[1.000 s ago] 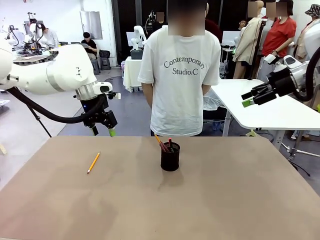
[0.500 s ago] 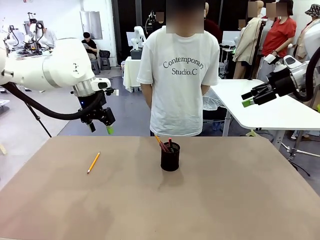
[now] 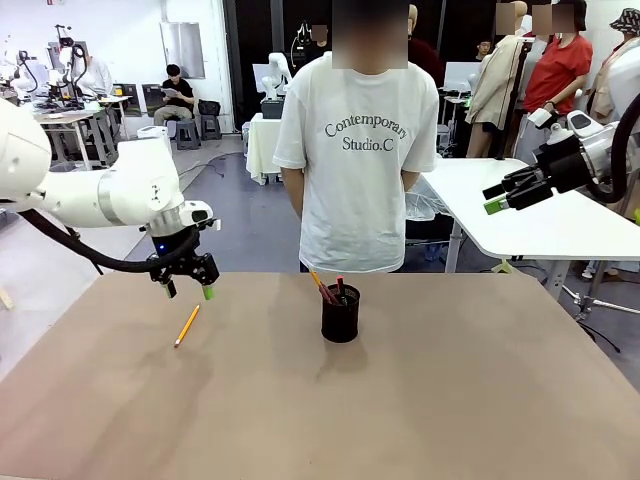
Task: Place the pens into the pen holder.
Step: Pick up a writing instrument from the table and place it into the Pen holder.
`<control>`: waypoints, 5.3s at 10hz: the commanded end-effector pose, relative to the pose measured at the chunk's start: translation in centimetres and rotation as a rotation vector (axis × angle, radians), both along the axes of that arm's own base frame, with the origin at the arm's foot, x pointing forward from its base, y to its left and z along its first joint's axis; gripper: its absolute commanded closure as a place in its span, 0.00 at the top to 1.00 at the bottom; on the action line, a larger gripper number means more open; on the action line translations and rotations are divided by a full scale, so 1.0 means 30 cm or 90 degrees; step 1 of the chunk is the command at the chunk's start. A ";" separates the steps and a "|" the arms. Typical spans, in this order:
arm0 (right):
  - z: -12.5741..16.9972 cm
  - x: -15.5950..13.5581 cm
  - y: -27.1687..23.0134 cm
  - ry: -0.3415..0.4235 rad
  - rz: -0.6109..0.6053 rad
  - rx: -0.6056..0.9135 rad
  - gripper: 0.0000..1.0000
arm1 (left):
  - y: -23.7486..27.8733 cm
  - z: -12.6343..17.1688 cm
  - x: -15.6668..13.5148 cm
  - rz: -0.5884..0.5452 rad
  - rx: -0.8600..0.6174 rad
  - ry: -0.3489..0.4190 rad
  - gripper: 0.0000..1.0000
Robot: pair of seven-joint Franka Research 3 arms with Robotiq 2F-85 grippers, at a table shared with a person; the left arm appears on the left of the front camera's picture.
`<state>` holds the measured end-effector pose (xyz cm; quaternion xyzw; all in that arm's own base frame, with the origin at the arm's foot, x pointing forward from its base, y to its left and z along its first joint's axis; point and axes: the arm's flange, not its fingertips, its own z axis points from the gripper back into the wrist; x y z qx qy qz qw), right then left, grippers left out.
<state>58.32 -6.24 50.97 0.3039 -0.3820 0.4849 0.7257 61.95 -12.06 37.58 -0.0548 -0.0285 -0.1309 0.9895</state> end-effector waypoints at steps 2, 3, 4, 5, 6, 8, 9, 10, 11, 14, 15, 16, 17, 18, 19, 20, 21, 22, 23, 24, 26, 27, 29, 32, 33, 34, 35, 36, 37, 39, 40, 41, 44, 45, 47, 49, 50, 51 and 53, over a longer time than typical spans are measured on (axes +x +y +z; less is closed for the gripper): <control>0.008 0.004 0.005 -0.003 -0.001 -0.001 1.00 | 0.037 -0.040 0.016 0.080 0.066 -0.014 1.00; 0.008 0.004 0.005 -0.003 -0.001 -0.001 1.00 | 0.045 -0.067 0.026 0.092 0.075 -0.010 1.00; 0.008 0.004 0.005 -0.003 -0.001 -0.001 1.00 | 0.044 -0.105 0.037 0.113 0.090 -0.016 1.00; 0.008 0.004 0.005 -0.003 -0.001 -0.001 1.00 | 0.033 -0.131 0.047 0.128 0.082 -0.017 1.00; 0.008 0.004 0.005 -0.003 -0.001 -0.001 1.00 | 0.021 -0.147 0.048 0.140 0.082 -0.022 1.00; 0.008 0.004 0.005 -0.003 -0.001 -0.001 1.00 | 0.005 -0.185 0.072 0.176 0.054 -0.009 1.00; 0.008 0.004 0.005 -0.003 -0.001 -0.001 1.00 | 0.003 -0.202 0.072 0.166 0.046 0.007 1.00; 0.008 0.004 0.005 -0.003 -0.001 -0.001 1.00 | 0.005 -0.199 0.071 0.166 0.058 0.000 1.00; 0.008 0.004 0.005 -0.003 -0.001 -0.001 1.00 | 0.002 -0.203 0.056 0.153 0.059 0.001 1.00; 0.008 0.004 0.005 -0.003 -0.001 -0.001 1.00 | -0.002 -0.216 0.059 0.152 0.059 0.004 1.00; 0.008 0.004 0.005 -0.003 -0.001 -0.001 1.00 | -0.012 -0.213 0.078 0.147 0.061 0.005 1.00; 0.008 0.004 0.005 -0.003 -0.001 -0.001 1.00 | -0.021 -0.212 0.098 0.140 0.061 0.000 1.00; 0.008 0.004 0.005 -0.003 -0.001 -0.001 1.00 | -0.022 -0.212 0.108 0.136 0.066 -0.004 1.00; 0.008 0.004 0.005 -0.003 -0.001 -0.001 1.00 | -0.025 -0.213 0.114 0.139 0.068 -0.006 1.00; 0.008 0.004 0.005 -0.003 -0.001 -0.001 1.00 | -0.025 -0.213 0.117 0.143 0.069 -0.009 1.00; 0.008 0.004 0.005 -0.003 -0.001 -0.001 1.00 | -0.028 -0.212 0.124 0.142 0.076 -0.009 0.84; 0.008 0.004 0.005 -0.003 -0.001 -0.001 1.00 | -0.032 -0.214 0.131 0.138 0.078 -0.005 0.64; 0.008 0.004 0.005 -0.003 -0.001 -0.001 1.00 | -0.027 -0.211 0.135 0.135 0.078 -0.004 0.44; 0.008 0.004 0.005 -0.003 -0.001 -0.001 1.00 | -0.028 -0.211 0.137 0.136 0.078 -0.003 0.25; 0.008 0.004 0.005 -0.003 -0.001 -0.001 1.00 | -0.030 -0.211 0.136 0.139 0.078 -0.001 0.05; 0.008 0.004 0.005 -0.003 -0.001 -0.001 1.00 | -0.023 -0.210 0.137 0.142 0.080 0.004 0.00; 0.008 0.004 0.005 -0.003 -0.001 -0.001 1.00 | -0.020 -0.210 0.140 0.144 0.079 0.007 0.00; 0.008 0.004 0.005 -0.003 -0.001 -0.001 1.00 | -0.021 -0.209 0.141 0.146 0.081 0.009 0.00; 0.008 0.004 0.005 -0.003 -0.001 -0.001 1.00 | -0.003 -0.182 0.125 0.137 0.022 0.027 0.00; 0.008 0.004 0.005 -0.003 -0.001 -0.001 1.00 | 0.015 -0.152 0.108 0.134 -0.017 0.035 0.00; 0.008 0.004 0.005 -0.003 -0.001 -0.001 1.00 | 0.037 -0.098 0.073 0.108 -0.075 0.038 0.00; 0.008 0.004 0.005 -0.003 -0.001 -0.001 1.00 | 0.052 -0.040 0.040 0.087 -0.119 0.030 0.00; 0.008 0.004 0.005 -0.003 -0.001 -0.001 1.00 | 0.070 0.017 0.012 0.049 -0.151 0.025 0.00; 0.008 0.004 0.005 -0.003 -0.001 -0.001 1.00 | 0.083 0.074 -0.026 -0.015 -0.193 0.019 0.00; 0.008 0.004 0.005 -0.003 -0.001 -0.001 1.00 | 0.080 0.212 -0.105 -0.081 -0.372 0.003 0.00; 0.008 0.004 0.005 -0.003 -0.001 -0.001 1.00 | 0.076 0.290 -0.179 -0.205 -0.442 -0.024 0.00; 0.008 0.004 0.005 -0.003 -0.001 -0.001 1.00 | 0.076 0.340 -0.222 -0.299 -0.501 -0.058 0.00; 0.008 0.004 0.005 -0.003 -0.001 -0.001 1.00 | 0.051 0.422 -0.248 -0.462 -0.662 -0.200 0.00; 0.008 0.004 0.005 -0.003 -0.001 -0.001 1.00 | 0.041 0.444 -0.227 -0.451 -0.694 -0.301 0.00; 0.008 0.004 0.005 -0.003 -0.001 -0.001 1.00 | -0.027 0.452 -0.218 -0.380 -0.688 -0.487 0.00; 0.008 0.004 0.005 -0.003 -0.001 -0.001 1.00 | -0.028 0.459 -0.211 -0.441 -0.714 -0.464 0.00; 0.008 0.004 0.005 -0.003 -0.001 -0.001 1.00 | -0.003 0.483 -0.178 -0.370 -0.707 -0.467 0.00; 0.008 0.004 0.005 -0.003 -0.001 -0.001 1.00 | -0.003 0.483 -0.178 -0.370 -0.707 -0.467 0.00; 0.008 0.004 0.005 -0.003 -0.001 -0.001 1.00 | -0.003 0.483 -0.178 -0.370 -0.707 -0.467 0.00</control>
